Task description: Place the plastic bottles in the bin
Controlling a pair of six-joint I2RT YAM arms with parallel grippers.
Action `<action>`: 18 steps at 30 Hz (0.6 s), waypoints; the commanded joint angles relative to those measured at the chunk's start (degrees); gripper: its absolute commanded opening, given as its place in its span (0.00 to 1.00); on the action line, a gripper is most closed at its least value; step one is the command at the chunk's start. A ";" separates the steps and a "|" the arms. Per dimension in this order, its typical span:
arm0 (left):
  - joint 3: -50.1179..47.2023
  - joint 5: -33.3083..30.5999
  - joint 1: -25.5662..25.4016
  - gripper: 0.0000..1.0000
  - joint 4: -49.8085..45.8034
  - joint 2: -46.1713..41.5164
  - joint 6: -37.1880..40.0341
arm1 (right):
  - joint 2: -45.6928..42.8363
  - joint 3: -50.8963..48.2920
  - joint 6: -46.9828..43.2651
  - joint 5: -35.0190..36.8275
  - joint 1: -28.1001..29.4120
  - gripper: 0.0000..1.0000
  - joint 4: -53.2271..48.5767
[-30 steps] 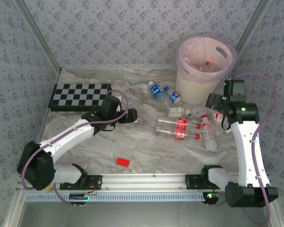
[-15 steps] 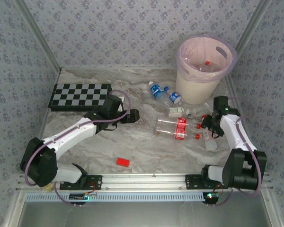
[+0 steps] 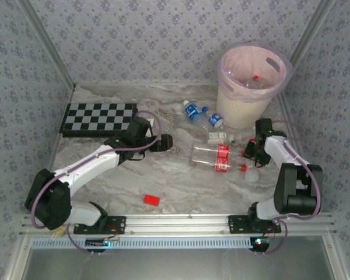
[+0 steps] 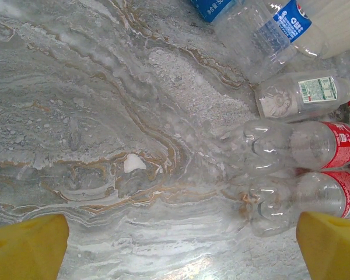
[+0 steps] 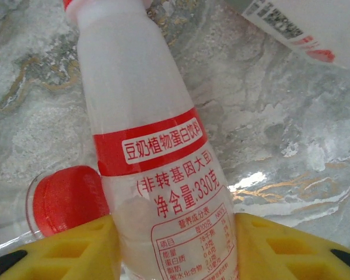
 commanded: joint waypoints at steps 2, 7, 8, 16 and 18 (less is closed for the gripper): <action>-0.84 -0.59 -0.05 1.00 0.36 -1.61 -0.26 | -0.86 -0.03 1.00 -0.25 1.80 0.42 -1.96; 0.25 -0.32 -0.11 1.00 0.50 -0.26 -0.19 | -4.74 1.79 1.94 1.44 5.55 0.41 -7.23; 0.61 0.03 -0.11 1.00 0.50 0.09 -0.17 | -6.10 2.48 2.09 1.75 6.39 0.41 -8.84; 1.91 0.26 -0.10 1.00 2.33 2.45 -0.45 | -17.63 8.96 2.10 0.56 12.16 0.40 -19.06; 2.17 0.32 -0.23 1.00 2.59 3.35 -0.91 | -20.73 12.70 0.82 -2.01 13.48 0.40 -20.87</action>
